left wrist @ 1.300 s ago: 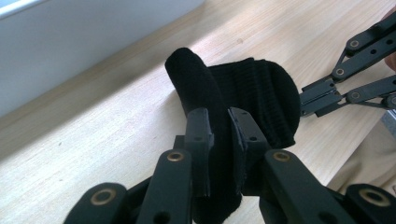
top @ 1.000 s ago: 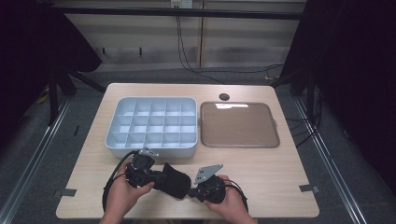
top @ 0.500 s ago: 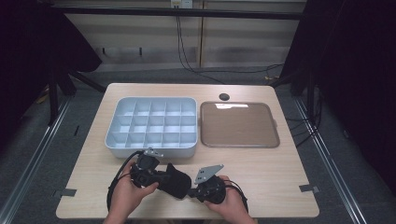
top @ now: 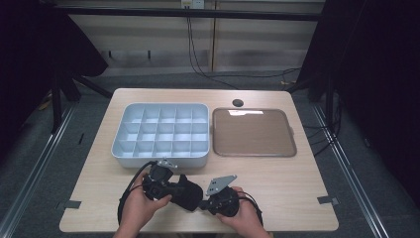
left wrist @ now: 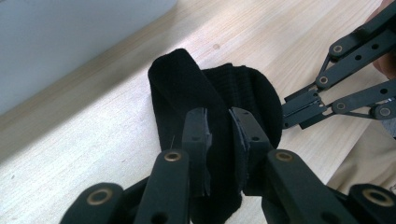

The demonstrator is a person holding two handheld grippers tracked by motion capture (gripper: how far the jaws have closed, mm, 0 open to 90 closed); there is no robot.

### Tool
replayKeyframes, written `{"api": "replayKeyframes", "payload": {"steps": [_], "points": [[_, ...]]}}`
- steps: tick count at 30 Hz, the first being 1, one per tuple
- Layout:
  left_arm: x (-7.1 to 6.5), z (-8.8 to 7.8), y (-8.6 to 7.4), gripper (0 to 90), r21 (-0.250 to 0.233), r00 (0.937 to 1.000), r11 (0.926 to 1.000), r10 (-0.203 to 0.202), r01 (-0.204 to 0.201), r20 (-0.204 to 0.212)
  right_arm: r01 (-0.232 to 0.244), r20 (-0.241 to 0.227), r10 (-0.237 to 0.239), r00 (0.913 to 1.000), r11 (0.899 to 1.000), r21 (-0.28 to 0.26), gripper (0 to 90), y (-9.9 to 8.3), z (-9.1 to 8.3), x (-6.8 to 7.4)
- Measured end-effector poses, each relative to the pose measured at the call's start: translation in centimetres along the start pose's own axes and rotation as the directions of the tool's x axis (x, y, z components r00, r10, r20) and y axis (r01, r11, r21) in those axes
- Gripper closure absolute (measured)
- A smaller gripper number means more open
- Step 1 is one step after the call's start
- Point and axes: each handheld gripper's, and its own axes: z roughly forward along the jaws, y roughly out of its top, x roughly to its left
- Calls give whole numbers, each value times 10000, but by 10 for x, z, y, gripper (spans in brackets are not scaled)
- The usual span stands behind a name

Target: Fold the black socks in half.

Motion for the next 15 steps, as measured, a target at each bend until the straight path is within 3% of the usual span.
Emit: {"api": "replayKeyframes", "payload": {"steps": [15], "points": [[-8,6,4,775,42,9998,9999,159,-159,118,38,19,-38,10000,10000,-3,900,1,2,2]]}}
